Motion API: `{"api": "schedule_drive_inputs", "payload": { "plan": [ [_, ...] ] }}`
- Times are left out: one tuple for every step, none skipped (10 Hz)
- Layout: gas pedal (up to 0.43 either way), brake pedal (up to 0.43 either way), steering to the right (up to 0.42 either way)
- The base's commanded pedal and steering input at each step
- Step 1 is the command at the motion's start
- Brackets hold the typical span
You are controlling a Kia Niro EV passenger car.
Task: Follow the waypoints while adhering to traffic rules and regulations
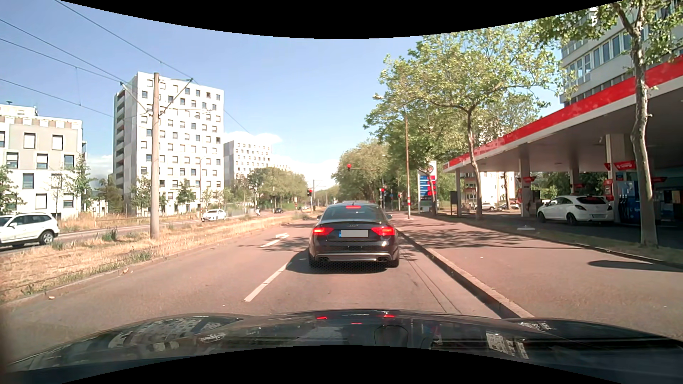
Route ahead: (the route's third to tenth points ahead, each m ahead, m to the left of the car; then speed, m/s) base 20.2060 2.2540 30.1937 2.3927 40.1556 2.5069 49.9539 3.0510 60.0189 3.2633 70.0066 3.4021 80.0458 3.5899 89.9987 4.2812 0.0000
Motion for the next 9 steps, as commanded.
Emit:
{"api": "schedule_drive_inputs", "payload": {
  "plan": [
    [0.0, 0.0, -0.01],
    [0.0, 0.0, -0.01],
    [0.0, 0.0, -0.01],
    [0.0, 0.0, -0.01],
    [0.0, 0.0, -0.01],
    [0.0, 0.0, -0.01],
    [0.0, 0.0, -0.01],
    [0.0, 0.0, -0.01],
    [0.0, 0.0, -0.01]
  ]
}}
